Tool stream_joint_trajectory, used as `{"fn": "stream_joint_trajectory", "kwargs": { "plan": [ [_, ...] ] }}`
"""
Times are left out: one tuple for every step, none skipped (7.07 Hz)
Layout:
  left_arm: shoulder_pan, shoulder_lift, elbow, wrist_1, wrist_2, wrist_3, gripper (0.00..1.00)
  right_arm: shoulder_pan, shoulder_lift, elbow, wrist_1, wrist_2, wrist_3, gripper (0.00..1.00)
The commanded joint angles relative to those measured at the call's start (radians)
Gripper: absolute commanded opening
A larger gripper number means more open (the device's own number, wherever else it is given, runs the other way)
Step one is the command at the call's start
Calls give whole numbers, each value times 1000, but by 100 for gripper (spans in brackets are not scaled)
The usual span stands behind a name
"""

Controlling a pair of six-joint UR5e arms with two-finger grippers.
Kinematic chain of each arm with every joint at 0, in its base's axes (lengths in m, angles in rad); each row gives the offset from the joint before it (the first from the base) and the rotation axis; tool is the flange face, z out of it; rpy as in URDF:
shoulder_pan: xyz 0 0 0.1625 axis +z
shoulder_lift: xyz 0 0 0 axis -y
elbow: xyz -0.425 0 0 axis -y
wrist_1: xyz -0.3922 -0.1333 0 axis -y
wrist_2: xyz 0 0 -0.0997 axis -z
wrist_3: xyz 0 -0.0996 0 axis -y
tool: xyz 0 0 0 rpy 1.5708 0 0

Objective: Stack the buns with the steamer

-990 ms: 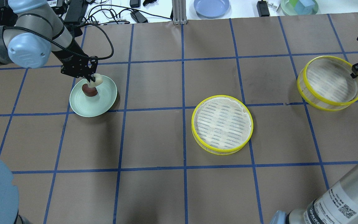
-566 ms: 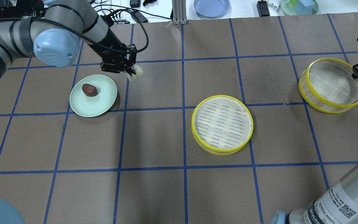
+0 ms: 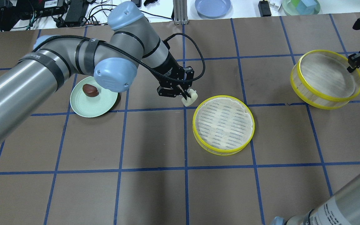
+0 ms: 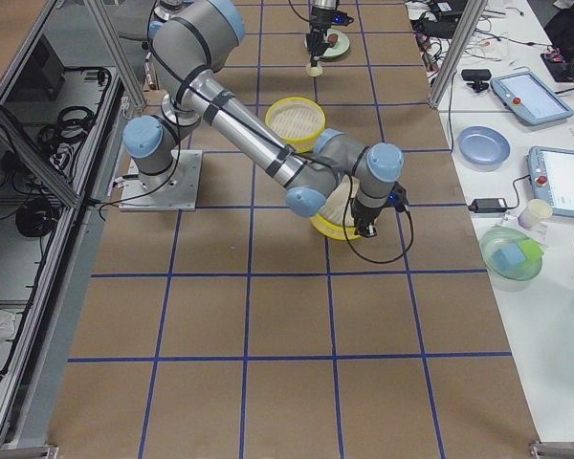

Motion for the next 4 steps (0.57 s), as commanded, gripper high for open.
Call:
{"fn": "stream_joint_trajectory", "kwargs": {
  "plan": [
    [-71,-41,-86,119,-3,-24,0,120,-134,129,32,-58,173,0],
    [-92,-44,-85,119,6,-30,9,179,-198,192,27,-58,250,0],
    [-106,-47,-85,120,0,-70,24,235,-238,233,33,-54,360,0],
    [-120,-47,-83,123,0,-102,63,283,-252,252,36,-58,416,0]
  ]
}}
